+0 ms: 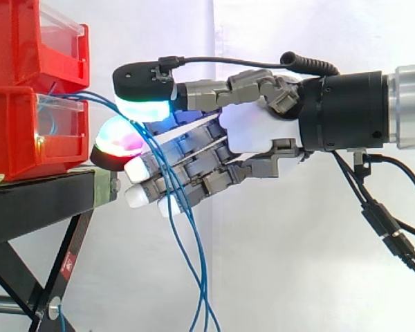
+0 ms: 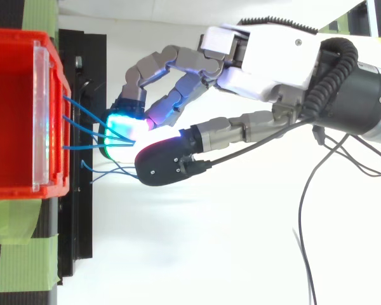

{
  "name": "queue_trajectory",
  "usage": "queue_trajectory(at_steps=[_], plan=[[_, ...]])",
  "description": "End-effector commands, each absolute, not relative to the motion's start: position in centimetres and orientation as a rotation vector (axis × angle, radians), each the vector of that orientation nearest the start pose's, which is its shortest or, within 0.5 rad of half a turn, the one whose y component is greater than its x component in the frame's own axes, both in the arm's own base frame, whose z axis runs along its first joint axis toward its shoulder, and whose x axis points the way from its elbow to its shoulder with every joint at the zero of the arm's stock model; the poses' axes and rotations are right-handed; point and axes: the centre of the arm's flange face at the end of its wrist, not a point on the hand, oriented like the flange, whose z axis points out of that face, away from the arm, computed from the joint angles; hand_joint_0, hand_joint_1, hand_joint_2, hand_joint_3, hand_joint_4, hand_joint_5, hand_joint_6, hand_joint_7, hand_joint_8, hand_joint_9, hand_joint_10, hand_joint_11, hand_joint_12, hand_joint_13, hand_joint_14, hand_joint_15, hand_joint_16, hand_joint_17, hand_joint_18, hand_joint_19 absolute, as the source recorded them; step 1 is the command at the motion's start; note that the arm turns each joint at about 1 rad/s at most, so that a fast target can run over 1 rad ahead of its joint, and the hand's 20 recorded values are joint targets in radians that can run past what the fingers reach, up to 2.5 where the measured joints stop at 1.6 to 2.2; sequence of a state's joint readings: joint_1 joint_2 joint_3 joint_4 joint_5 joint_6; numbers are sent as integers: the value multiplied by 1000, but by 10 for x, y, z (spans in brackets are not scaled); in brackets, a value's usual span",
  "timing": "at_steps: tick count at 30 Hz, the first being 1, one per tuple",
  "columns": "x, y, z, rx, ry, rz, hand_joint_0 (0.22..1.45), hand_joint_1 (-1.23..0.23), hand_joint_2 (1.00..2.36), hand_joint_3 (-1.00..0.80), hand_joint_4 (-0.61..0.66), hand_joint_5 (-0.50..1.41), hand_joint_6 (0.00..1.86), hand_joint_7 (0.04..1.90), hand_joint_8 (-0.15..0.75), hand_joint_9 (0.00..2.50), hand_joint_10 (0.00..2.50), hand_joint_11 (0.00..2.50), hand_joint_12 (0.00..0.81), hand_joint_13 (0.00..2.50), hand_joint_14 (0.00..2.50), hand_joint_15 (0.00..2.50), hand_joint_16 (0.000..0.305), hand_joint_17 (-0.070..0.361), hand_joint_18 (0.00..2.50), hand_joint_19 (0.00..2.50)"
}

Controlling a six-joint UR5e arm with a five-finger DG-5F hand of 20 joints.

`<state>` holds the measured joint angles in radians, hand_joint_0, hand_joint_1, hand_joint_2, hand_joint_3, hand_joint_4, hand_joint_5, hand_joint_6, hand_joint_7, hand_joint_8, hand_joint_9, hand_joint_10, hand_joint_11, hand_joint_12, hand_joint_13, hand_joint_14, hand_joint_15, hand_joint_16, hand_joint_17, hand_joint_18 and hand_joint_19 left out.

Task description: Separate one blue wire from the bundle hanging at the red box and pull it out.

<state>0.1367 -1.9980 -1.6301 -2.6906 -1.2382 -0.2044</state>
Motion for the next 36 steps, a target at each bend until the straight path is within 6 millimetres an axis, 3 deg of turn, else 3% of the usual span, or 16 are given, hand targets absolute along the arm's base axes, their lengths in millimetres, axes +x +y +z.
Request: queue_trajectory(at_steps=[1, 17, 28, 36], plan=[[630, -82, 263, 1177, 1198, 890, 562, -693, 1015, -279, 180, -136, 864, 908, 377, 990, 19, 575, 455, 865, 12, 424, 53, 119, 864, 492], [628, -90, 264, 1183, 1194, 874, 556, -687, 1016, -289, 194, -141, 862, 909, 378, 983, 20, 579, 456, 860, 14, 426, 53, 120, 860, 500], [630, -106, 281, 1180, 1236, 805, 549, -684, 1014, -320, 198, -142, 858, 903, 381, 982, 17, 578, 457, 857, 12, 428, 54, 121, 859, 506], [625, -109, 282, 1169, 1294, 793, 536, -674, 1013, -337, 203, -139, 831, 884, 379, 970, 19, 564, 461, 855, 12, 427, 54, 122, 850, 506]])
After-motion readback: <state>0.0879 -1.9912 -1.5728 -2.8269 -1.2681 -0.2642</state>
